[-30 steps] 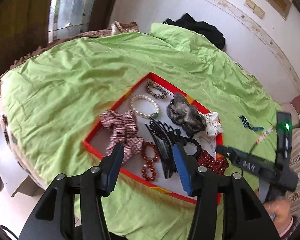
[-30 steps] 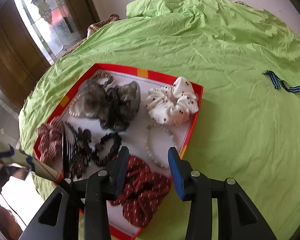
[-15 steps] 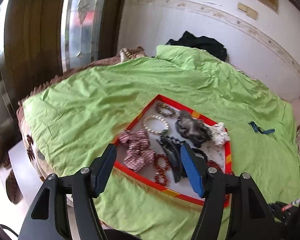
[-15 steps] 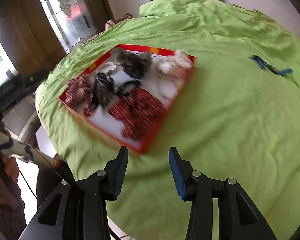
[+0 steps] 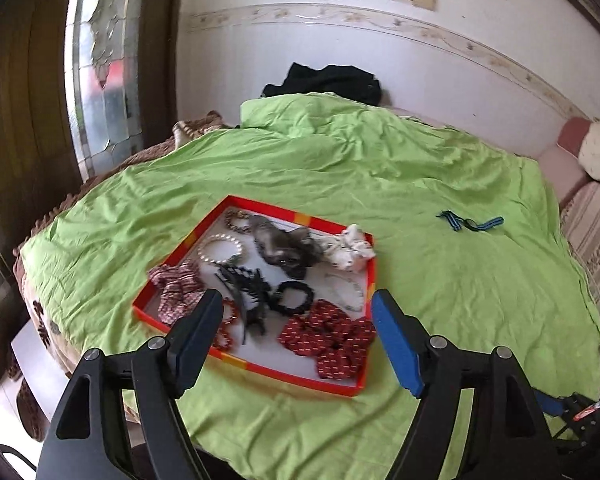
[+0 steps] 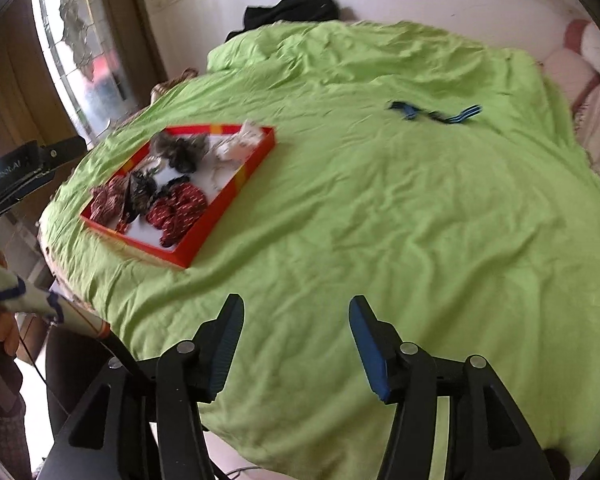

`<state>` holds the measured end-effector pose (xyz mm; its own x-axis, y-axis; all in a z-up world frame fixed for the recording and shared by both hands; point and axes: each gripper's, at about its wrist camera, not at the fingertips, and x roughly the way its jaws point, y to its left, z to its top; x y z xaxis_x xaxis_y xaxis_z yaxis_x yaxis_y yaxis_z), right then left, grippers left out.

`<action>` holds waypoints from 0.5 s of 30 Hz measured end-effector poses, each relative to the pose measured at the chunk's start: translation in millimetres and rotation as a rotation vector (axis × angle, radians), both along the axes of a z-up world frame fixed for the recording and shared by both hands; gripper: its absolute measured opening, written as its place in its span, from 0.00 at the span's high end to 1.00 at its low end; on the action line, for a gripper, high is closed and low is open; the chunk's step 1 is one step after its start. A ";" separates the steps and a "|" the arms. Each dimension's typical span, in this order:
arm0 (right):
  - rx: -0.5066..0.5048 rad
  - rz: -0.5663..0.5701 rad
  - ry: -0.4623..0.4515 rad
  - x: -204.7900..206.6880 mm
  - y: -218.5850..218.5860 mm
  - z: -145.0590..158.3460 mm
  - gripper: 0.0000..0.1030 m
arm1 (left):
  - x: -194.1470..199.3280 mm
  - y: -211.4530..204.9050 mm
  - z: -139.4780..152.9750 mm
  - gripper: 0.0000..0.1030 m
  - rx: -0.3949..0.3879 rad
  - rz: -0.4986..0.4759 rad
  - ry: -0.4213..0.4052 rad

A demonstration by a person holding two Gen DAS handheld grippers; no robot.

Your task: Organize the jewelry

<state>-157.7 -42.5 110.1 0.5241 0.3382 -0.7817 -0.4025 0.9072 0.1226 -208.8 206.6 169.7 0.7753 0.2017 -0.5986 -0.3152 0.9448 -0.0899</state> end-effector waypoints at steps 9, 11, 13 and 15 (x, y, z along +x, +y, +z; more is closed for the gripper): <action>0.052 -0.100 -0.012 -5.6 -44.3 -0.6 0.37 | 8.3 -46.4 -6.5 0.26 0.065 -0.057 0.018; 0.049 -0.106 -0.009 -5.4 -46.1 -3.4 0.37 | 5.5 -50.2 -4.6 0.25 0.089 -0.045 0.000; 0.052 -0.108 -0.007 -5.5 -47.2 -5.2 0.37 | 2.8 -51.6 -1.6 0.20 0.108 -0.024 -0.027; 0.053 -0.106 -0.008 -5.6 -47.5 -6.0 0.37 | -2.6 -50.5 3.4 0.15 0.131 0.017 -0.070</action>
<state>-163.3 -90.0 104.1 0.5649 0.3210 -0.7601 -0.3055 0.9371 0.1686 -211.4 156.2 173.2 0.8098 0.2880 -0.5111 -0.3288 0.9443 0.0113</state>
